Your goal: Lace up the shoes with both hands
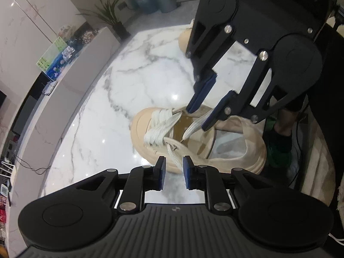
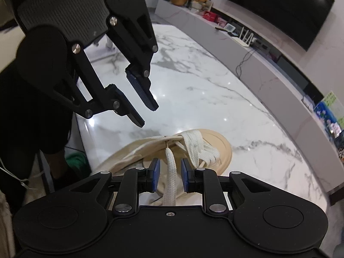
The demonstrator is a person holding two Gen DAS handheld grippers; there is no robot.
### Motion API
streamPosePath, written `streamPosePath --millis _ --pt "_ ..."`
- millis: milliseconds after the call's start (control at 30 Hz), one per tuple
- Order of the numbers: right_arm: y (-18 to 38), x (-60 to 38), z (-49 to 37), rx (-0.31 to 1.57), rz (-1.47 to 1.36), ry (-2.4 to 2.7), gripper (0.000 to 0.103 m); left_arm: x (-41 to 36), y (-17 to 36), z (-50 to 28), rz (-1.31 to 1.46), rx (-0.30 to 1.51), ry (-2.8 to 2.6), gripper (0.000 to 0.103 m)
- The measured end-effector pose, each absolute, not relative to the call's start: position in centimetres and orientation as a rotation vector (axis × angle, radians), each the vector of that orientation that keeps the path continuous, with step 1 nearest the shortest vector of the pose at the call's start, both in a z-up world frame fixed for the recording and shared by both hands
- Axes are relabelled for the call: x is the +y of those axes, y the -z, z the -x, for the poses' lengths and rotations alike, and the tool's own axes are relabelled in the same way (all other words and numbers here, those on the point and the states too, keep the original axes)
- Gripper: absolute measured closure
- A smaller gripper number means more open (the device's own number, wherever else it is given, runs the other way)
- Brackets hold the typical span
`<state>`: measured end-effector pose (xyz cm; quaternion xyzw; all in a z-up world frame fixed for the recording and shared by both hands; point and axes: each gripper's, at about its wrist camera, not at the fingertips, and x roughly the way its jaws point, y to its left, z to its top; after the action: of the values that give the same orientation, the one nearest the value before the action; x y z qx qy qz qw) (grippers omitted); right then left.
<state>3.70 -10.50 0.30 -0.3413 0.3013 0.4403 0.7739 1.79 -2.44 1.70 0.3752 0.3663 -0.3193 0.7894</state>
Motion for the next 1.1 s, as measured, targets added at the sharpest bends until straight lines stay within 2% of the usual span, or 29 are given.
streamPosePath --millis 233,300,400,967,1100 --pt "0.6 -9.7 -4.8 0.662 0.749 -0.981 0.085 -2.2 -1.2 -2.2 -0.829 0.776 0.727 0.085" --pt "0.8 -9.7 -5.0 0.671 0.742 -0.993 0.096 -2.2 -1.1 -2.3 -0.837 0.772 0.739 0.080" --pt "0.8 -9.7 -5.3 0.676 0.732 -1.009 0.100 -2.1 -0.9 -2.4 -0.849 0.766 0.758 0.079" --pt "0.4 -9.7 -6.5 0.688 0.702 -1.057 0.102 -2.1 0.5 -3.8 -0.895 0.738 0.865 0.079" --pt "-0.3 -10.4 -6.6 0.692 0.670 -1.073 0.099 -2.2 0.8 -4.1 -0.934 0.747 0.891 0.079"
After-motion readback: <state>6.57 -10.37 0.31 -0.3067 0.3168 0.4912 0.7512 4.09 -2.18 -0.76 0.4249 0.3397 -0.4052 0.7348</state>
